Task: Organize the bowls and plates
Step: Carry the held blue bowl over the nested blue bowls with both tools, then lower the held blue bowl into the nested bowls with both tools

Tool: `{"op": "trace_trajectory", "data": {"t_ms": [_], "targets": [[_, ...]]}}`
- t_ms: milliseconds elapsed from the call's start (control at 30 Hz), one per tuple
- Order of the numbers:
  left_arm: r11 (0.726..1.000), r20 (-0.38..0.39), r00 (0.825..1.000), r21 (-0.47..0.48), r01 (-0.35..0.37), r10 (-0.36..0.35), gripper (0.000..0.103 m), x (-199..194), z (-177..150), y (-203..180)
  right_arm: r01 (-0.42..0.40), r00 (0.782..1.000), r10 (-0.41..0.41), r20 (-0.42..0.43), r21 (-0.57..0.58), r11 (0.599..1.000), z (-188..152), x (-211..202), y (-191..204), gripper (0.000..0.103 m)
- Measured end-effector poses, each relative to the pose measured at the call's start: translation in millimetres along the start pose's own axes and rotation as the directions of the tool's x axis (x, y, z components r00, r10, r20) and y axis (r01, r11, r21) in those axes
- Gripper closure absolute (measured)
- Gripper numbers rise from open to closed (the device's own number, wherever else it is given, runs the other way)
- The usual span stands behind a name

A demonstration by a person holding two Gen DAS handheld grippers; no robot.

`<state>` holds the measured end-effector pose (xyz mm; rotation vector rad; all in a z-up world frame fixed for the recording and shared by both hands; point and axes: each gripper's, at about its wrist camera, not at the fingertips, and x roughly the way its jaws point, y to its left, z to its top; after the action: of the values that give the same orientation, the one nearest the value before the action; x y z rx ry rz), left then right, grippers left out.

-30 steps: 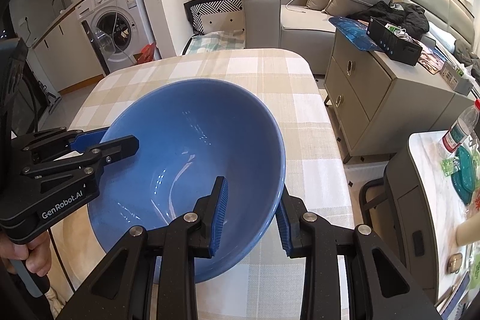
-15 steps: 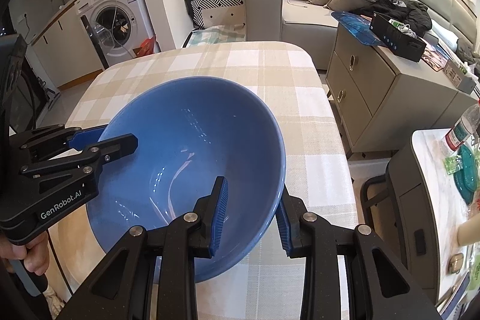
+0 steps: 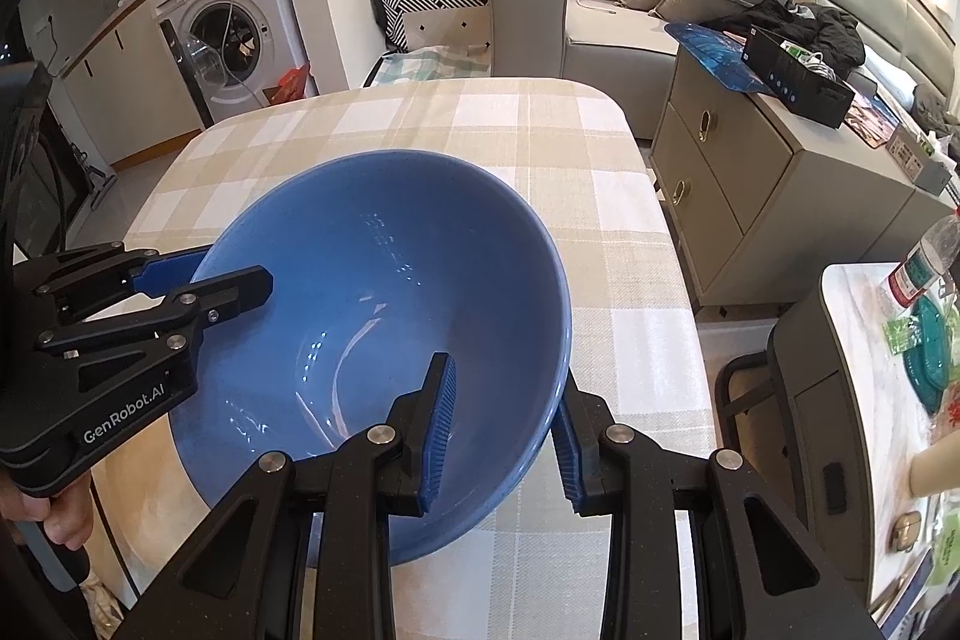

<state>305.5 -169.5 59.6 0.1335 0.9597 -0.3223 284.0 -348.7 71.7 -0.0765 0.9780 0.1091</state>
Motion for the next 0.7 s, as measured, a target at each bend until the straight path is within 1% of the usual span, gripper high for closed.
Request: {"op": "trace_trajectory", "data": {"t_ms": [300, 567, 700], "targets": [[1.000, -0.009, 1.000, 0.003, 0.001, -0.001, 0.078, 6.2, -4.5, -0.1, 0.024, 1.000, -0.024, 0.004, -0.019, 1.000, -1.0, 0.2, 2.3, 0.072], [1.000, 0.000, 1.000, 0.014, -0.009, 0.009, 0.078, 8.2, -8.5, -1.5, 0.038, 0.999, -0.038, 0.014, -0.031, 0.999, -3.3, 1.2, 3.7, 0.072], [0.999, 0.003, 1.000, 0.024, -0.021, 0.021, 0.078, 7.1, -8.1, -3.2, 0.088, 0.996, -0.086, 0.030, -0.064, 0.994, -6.1, 2.7, 10.3, 0.072]]}}
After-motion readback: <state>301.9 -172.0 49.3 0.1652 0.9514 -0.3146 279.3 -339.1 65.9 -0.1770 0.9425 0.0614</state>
